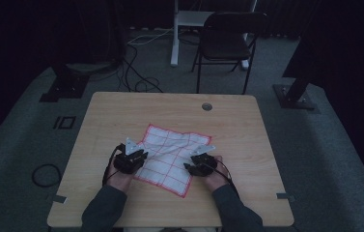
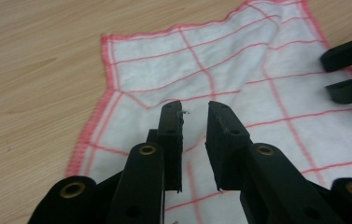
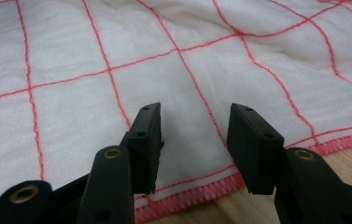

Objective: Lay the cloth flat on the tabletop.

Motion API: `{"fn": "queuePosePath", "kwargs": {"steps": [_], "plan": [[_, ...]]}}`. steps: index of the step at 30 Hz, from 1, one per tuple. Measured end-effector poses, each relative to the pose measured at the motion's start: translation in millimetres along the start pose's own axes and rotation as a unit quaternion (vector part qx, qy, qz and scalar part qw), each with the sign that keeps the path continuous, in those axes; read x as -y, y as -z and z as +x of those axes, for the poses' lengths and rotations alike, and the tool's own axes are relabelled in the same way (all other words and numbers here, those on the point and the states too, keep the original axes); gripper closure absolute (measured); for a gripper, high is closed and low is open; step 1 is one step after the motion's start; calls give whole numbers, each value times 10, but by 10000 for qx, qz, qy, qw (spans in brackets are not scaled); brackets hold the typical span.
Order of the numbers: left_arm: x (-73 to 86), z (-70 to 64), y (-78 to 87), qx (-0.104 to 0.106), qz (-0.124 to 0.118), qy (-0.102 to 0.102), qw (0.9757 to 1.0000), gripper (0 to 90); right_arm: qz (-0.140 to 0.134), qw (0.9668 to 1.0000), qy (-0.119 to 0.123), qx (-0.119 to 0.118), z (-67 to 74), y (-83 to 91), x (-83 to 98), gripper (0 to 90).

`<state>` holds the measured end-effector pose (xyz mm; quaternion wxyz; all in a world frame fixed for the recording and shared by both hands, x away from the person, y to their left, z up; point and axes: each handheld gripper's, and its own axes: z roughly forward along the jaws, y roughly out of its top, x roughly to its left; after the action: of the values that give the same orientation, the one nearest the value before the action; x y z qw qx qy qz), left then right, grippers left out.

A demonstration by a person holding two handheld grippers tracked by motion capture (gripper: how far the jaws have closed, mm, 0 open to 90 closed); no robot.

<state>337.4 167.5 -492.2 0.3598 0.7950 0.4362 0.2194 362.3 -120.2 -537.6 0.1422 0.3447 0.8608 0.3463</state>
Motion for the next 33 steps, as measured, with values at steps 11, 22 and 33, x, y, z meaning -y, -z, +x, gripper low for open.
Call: {"fn": "queuePosePath", "kwargs": {"steps": [11,22,33], "plan": [[122,137,-134,-121,244,171,9995,765,8,9999,-79,73,-101,104,108,553],[278,156,-258,-131,573,184,9981,765,31,9998,-164,145,-246,224,229,555],[424,81,-173,-46,510,304,9982,804,13,9996,-194,194,-318,249,261,556]]}}
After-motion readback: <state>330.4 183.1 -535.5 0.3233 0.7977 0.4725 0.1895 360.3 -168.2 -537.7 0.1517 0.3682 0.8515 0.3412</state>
